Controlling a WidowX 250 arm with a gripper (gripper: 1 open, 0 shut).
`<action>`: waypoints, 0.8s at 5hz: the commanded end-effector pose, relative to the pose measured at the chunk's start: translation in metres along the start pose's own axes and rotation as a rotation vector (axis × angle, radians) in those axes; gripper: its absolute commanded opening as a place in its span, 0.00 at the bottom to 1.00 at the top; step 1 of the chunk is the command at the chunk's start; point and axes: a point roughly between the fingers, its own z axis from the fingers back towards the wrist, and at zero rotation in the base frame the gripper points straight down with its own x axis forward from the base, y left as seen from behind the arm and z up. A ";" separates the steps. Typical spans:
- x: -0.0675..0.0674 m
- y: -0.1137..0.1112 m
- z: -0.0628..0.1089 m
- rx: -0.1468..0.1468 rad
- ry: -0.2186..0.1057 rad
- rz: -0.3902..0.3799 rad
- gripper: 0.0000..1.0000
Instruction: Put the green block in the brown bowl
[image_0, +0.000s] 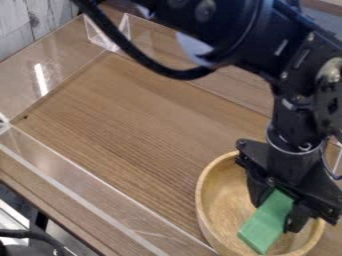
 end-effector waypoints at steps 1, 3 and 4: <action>0.012 0.000 0.010 -0.018 -0.021 -0.046 0.00; 0.013 0.013 0.037 -0.023 -0.012 -0.060 0.00; 0.014 0.013 0.025 -0.028 -0.012 -0.015 0.00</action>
